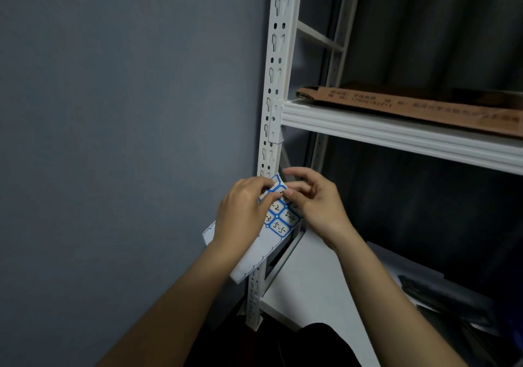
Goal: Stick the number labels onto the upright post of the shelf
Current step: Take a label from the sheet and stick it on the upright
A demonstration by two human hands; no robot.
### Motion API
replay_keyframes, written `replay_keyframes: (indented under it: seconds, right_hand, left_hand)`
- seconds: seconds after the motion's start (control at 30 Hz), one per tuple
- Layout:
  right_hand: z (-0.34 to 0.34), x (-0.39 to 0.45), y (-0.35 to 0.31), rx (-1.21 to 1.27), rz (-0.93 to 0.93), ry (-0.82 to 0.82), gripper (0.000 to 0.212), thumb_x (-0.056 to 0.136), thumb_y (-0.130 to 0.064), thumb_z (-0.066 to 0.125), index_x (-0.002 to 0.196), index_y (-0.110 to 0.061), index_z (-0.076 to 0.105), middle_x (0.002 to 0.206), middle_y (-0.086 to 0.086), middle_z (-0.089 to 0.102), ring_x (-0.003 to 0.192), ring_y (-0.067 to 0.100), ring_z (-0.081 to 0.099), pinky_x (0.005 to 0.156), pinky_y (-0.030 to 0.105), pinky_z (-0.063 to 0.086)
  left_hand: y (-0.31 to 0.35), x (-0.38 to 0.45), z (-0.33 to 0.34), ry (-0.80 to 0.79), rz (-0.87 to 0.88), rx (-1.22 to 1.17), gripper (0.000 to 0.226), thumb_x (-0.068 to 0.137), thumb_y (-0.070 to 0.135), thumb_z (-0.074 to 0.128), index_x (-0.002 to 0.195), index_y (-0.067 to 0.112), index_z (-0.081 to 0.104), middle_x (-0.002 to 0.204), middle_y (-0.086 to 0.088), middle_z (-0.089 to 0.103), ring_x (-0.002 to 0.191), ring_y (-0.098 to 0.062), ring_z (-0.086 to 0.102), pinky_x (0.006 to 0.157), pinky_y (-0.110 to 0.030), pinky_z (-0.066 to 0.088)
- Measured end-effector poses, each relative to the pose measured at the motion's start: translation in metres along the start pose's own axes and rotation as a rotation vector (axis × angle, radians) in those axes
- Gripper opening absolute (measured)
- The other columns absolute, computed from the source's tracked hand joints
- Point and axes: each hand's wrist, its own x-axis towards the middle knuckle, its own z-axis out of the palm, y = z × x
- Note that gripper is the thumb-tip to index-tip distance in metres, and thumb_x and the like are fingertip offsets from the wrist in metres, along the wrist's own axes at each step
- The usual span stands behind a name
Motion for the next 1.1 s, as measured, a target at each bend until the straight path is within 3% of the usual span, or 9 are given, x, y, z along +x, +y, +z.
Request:
replay_keyframes:
  seconds: [0.2, 0.4, 0.63, 0.77, 1.0, 1.1]
  right_hand:
    - [0.002, -0.001, 0.005, -0.141, -0.106, 0.032, 0.029, 0.093, 0.003, 0.056, 0.107, -0.022, 0.062, 0.088, 0.004, 0.073, 0.083, 0.010, 0.070, 0.073, 0.018, 0.056]
    - [0.003, -0.003, 0.010, -0.272, -0.167, 0.074, 0.033, 0.093, 0.000, 0.054, 0.107, -0.028, 0.065, 0.092, -0.009, 0.068, 0.088, -0.002, 0.064, 0.073, 0.017, 0.055]
    - [0.001, -0.001, 0.009, -0.314, -0.192, 0.068, 0.037, 0.093, 0.000, 0.055, 0.103, -0.035, 0.063, 0.094, -0.016, 0.067, 0.092, -0.004, 0.064, 0.077, 0.020, 0.057]
    - [0.000, 0.001, 0.008, -0.311, -0.194, 0.068, 0.035, 0.092, 0.000, 0.055, 0.104, -0.032, 0.063, 0.096, -0.009, 0.069, 0.090, -0.002, 0.065, 0.075, 0.018, 0.056]
    - [0.000, 0.001, 0.005, -0.264, -0.179, 0.073, 0.029, 0.094, 0.000, 0.055, 0.106, -0.024, 0.065, 0.099, -0.005, 0.069, 0.091, -0.002, 0.065, 0.072, 0.016, 0.055]
    - [-0.002, 0.000, 0.002, -0.196, -0.165, 0.086, 0.028, 0.094, 0.001, 0.054, 0.104, -0.024, 0.063, 0.097, -0.001, 0.069, 0.088, 0.001, 0.067, 0.068, 0.017, 0.056]
  left_hand:
    - [0.001, -0.002, 0.000, -0.044, -0.060, -0.110, 0.016, 0.087, 0.030, 0.066, 0.098, 0.019, 0.070, 0.095, 0.006, 0.070, 0.090, -0.010, 0.061, 0.074, -0.031, 0.050]
    - [0.000, 0.000, -0.003, -0.093, -0.144, -0.285, 0.010, 0.085, 0.024, 0.068, 0.092, 0.018, 0.072, 0.089, 0.010, 0.071, 0.084, -0.006, 0.065, 0.078, -0.033, 0.053]
    - [-0.004, 0.003, -0.004, -0.101, -0.186, -0.399, 0.008, 0.085, 0.019, 0.068, 0.090, 0.019, 0.074, 0.087, 0.011, 0.072, 0.082, -0.004, 0.067, 0.079, -0.033, 0.055]
    - [-0.004, 0.005, -0.004, -0.100, -0.244, -0.473, 0.006, 0.086, 0.019, 0.067, 0.087, 0.020, 0.073, 0.084, 0.010, 0.072, 0.079, -0.005, 0.068, 0.077, -0.036, 0.057]
    - [-0.003, 0.007, -0.004, -0.030, -0.127, -0.386, 0.005, 0.083, 0.018, 0.070, 0.087, 0.016, 0.071, 0.095, 0.008, 0.065, 0.086, -0.002, 0.061, 0.083, -0.026, 0.050]
    - [-0.003, 0.008, -0.004, -0.045, -0.135, -0.407, 0.011, 0.081, 0.025, 0.072, 0.091, 0.020, 0.068, 0.102, 0.009, 0.061, 0.092, 0.003, 0.057, 0.082, -0.014, 0.046]
